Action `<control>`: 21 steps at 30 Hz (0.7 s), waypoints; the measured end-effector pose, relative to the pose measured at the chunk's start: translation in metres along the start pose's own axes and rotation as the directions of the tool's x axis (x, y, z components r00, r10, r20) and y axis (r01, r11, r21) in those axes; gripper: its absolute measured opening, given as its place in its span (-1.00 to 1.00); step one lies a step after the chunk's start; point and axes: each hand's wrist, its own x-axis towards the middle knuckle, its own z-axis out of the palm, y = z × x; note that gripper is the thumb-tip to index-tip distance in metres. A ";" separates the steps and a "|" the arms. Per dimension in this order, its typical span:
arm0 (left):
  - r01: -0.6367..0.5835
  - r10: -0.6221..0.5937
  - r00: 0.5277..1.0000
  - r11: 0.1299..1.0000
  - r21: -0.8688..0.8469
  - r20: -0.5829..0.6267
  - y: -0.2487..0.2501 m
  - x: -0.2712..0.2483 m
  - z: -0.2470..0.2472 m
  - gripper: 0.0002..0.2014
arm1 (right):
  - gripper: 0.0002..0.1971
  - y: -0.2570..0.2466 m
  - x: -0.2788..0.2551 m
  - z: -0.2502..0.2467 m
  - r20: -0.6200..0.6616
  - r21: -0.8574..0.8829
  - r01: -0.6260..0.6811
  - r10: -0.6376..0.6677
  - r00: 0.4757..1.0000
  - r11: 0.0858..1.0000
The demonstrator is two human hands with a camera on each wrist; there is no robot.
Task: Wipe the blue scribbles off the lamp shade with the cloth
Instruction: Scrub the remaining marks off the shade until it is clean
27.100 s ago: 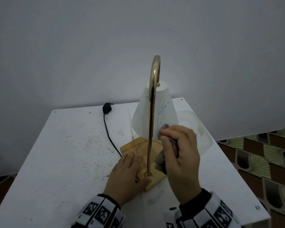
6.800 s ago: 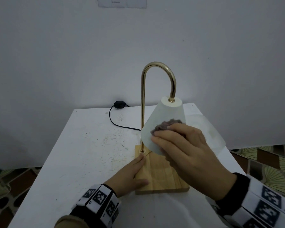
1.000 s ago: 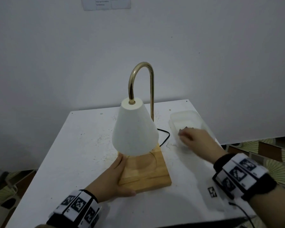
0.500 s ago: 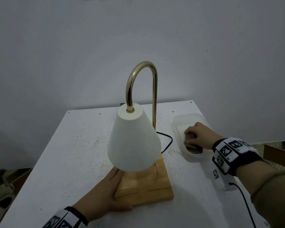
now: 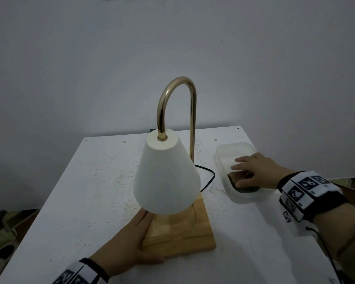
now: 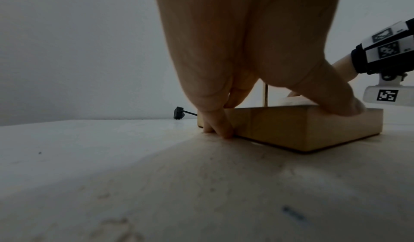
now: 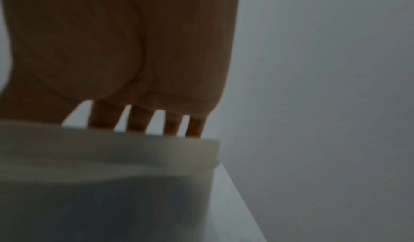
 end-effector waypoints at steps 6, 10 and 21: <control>-0.019 0.019 1.000 1.000 0.001 -0.017 -0.002 0.000 0.002 0.14 | -0.51 0.002 0.014 0.018 0.045 -0.066 0.204 -0.202 0.978 0.977; -0.022 0.022 0.999 1.000 0.019 -0.043 -0.007 0.002 0.006 0.19 | -0.53 0.004 0.012 0.014 0.019 0.036 0.158 -0.159 0.987 0.987; -0.003 -0.006 0.990 0.998 -0.063 -0.144 -0.008 0.014 0.010 0.00 | -0.77 -0.129 -0.109 -0.037 -0.645 0.762 0.527 0.367 0.670 0.377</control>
